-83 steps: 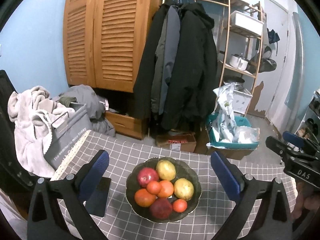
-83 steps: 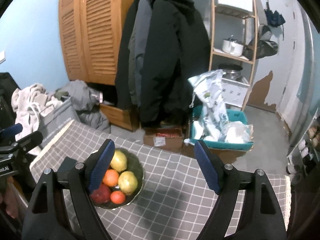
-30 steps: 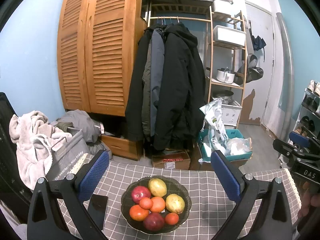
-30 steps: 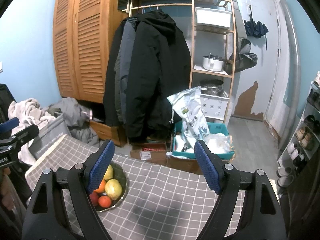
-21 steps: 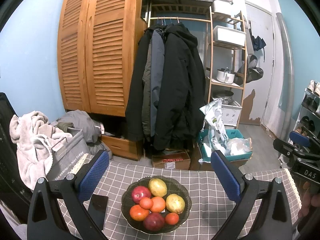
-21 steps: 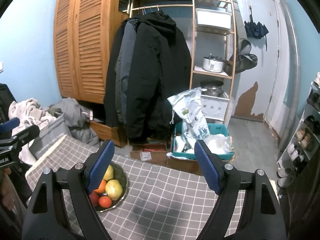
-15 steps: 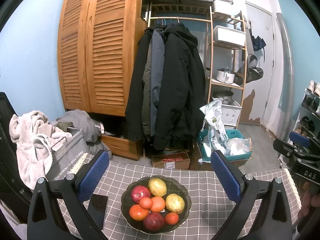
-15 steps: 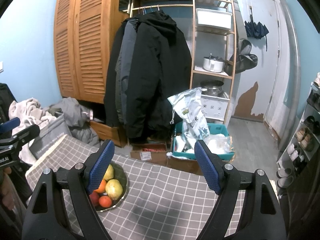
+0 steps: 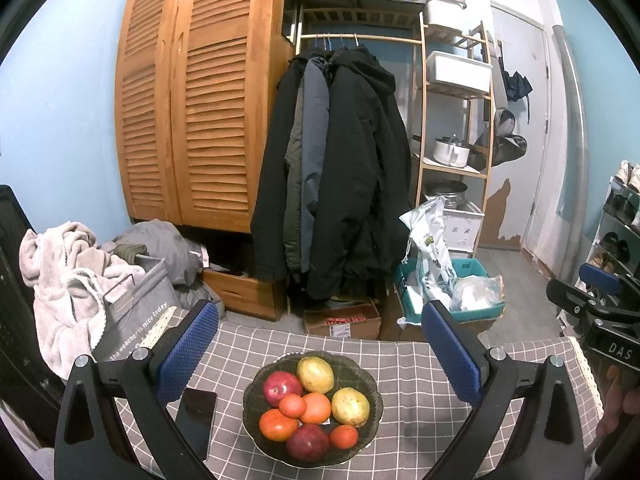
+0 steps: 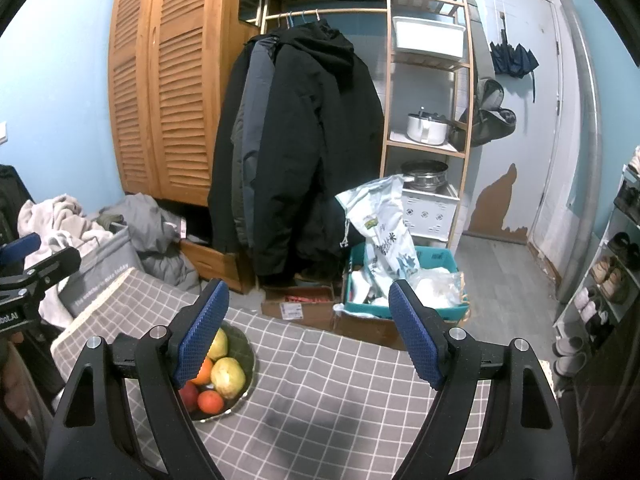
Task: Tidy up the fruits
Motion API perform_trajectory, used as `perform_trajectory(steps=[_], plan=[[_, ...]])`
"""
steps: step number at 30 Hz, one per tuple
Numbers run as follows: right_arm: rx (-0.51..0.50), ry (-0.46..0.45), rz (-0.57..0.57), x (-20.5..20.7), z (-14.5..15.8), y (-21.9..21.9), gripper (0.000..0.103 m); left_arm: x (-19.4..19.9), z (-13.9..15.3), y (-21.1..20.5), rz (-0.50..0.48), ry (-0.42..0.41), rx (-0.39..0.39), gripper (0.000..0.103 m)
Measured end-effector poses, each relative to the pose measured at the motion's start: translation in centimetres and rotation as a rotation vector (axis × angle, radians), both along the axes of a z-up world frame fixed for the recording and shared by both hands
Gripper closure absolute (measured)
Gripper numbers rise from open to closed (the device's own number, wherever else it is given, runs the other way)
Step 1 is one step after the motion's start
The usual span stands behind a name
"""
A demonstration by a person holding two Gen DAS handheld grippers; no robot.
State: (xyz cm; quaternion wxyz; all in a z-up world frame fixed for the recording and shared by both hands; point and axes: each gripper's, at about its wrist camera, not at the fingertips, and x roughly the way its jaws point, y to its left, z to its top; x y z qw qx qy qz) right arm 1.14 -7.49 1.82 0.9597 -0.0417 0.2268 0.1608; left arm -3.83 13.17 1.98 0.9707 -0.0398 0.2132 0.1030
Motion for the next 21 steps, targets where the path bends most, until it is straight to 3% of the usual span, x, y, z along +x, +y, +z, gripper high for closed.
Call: perform_trajectory(steps=[21], plan=[[-0.002,-0.001,-0.001,-0.06,-0.02,0.14,0.022,-0.1,0.12,-0.4,0.003,0.025,-0.006,0.0]])
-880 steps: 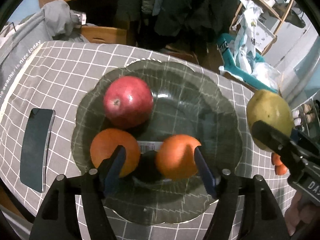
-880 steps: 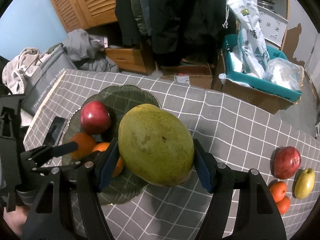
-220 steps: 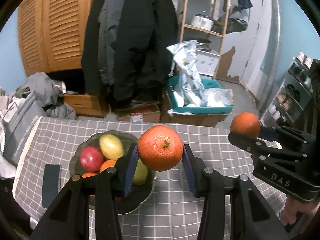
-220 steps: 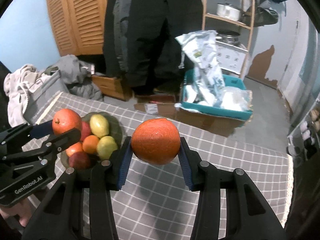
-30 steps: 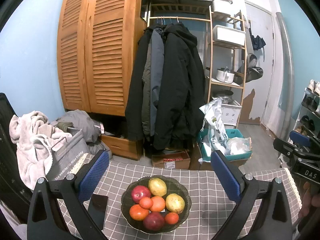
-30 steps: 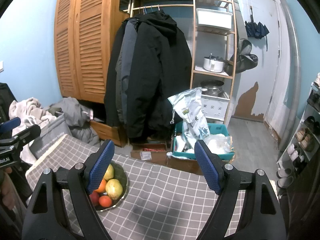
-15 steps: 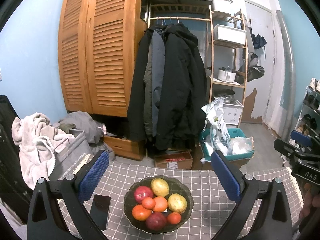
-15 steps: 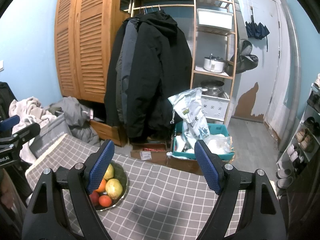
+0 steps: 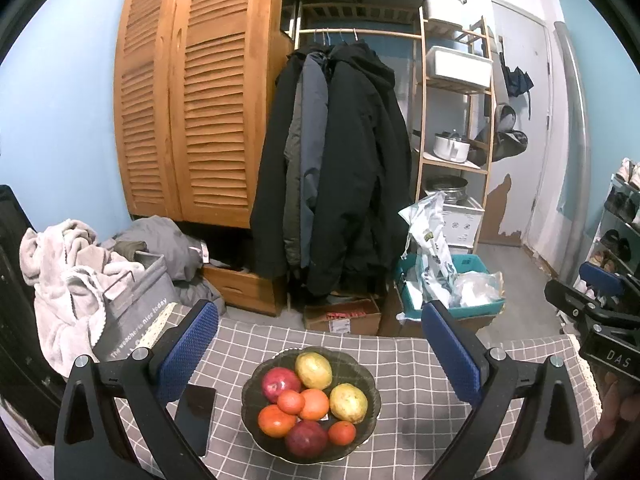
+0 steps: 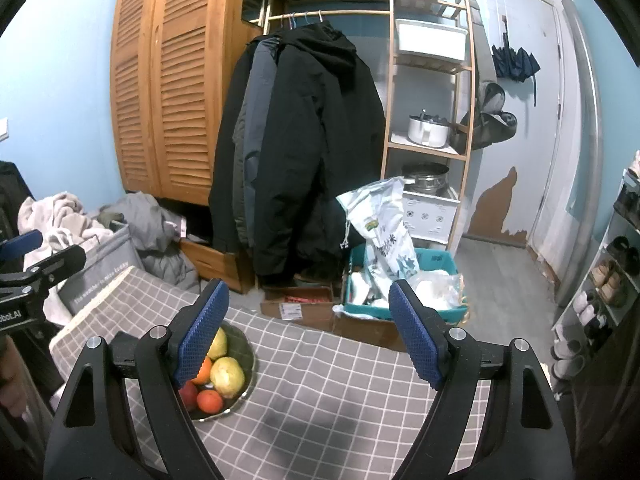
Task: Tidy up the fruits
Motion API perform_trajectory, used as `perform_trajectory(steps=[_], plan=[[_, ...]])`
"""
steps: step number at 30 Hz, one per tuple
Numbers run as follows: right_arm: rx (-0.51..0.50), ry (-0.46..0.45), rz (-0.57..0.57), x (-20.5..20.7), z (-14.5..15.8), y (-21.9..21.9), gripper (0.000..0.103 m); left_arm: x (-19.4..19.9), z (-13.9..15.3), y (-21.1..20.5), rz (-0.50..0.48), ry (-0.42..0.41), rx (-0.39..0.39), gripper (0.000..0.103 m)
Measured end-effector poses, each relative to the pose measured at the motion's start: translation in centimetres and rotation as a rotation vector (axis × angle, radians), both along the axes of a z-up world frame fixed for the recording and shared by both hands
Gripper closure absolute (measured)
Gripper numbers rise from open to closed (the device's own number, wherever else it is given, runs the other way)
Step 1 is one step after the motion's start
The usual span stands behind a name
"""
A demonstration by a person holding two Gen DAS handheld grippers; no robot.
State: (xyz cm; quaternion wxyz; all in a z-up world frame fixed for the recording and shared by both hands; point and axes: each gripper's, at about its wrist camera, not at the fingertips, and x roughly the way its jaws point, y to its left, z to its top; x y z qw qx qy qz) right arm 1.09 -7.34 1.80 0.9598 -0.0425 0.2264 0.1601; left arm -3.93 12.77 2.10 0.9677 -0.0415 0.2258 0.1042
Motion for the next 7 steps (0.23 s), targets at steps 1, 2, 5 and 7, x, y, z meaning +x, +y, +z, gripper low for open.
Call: perform_trajectory(steps=[1,2,5,7], plan=[[0.0,0.001,0.0,0.0,-0.01,0.01,0.022,0.11,-0.02,-0.03,-0.001,0.001,-0.002,0.0],[0.0,0.001,0.0,-0.02,-0.01,-0.03,0.022,0.08,-0.05,-0.04,-0.001,0.003,-0.003,0.0],[-0.001,0.0,0.0,-0.04,0.01,-0.03,0.022,0.18,-0.07,0.03,0.003,0.002,0.001,0.0],[-0.001,0.0,0.001,-0.03,-0.01,0.0,0.022,0.22,-0.16,0.07,-0.001,0.004,-0.003,0.001]])
